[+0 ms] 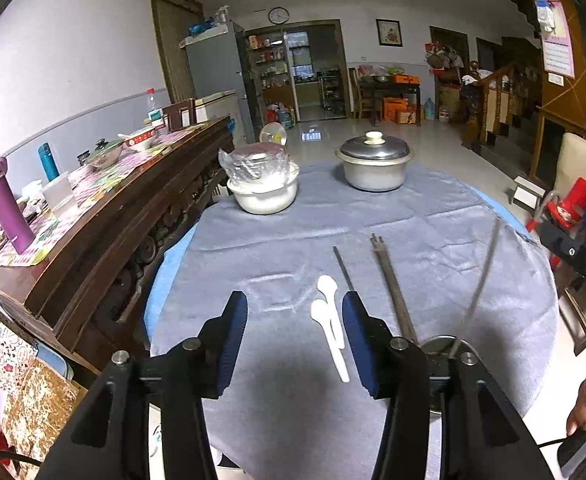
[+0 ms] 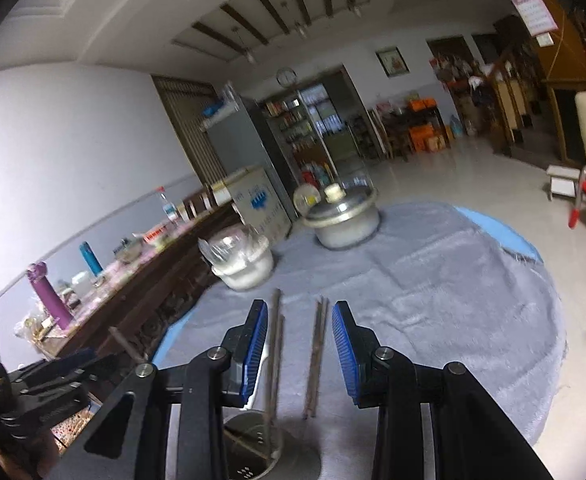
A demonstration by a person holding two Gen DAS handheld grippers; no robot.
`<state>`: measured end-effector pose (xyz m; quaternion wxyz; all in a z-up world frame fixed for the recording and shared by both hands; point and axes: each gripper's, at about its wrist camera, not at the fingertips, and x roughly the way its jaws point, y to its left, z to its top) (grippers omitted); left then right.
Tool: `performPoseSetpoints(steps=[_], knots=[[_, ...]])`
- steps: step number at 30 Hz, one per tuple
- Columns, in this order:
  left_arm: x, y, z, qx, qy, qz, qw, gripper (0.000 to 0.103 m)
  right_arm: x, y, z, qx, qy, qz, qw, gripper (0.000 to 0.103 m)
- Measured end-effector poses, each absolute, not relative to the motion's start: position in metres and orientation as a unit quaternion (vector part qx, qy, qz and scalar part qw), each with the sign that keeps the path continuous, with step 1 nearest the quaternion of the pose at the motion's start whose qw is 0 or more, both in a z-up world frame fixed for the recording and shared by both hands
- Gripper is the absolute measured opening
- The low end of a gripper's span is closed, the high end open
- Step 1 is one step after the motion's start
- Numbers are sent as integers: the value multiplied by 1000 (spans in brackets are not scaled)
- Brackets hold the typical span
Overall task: Organize utensils
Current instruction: 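Move both open tools back to the remaining chopsticks on the cloth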
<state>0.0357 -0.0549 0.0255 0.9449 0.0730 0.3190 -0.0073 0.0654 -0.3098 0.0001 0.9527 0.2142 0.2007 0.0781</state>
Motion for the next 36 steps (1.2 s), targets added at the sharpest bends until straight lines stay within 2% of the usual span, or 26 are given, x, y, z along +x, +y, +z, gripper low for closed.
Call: performPoseSetpoints(steps=[7,11,18,26,36], knots=[[72,-27,9,42,358,-16,933,54,129,-324,-38,219,315,97,918,36],[109,-4,-14,7,409,-32,912,54,169,-327,-64,216,379,123,891,36],[176,15,-64,-29,496,-44,867,54,238,-323,-101,224,445,158,853,36],[225,-1,-99,-33,545,-63,835,54,312,-308,-124,235,476,163,831,36],[264,-32,-113,-24,557,-96,824,54,382,-274,-136,203,493,144,834,34]])
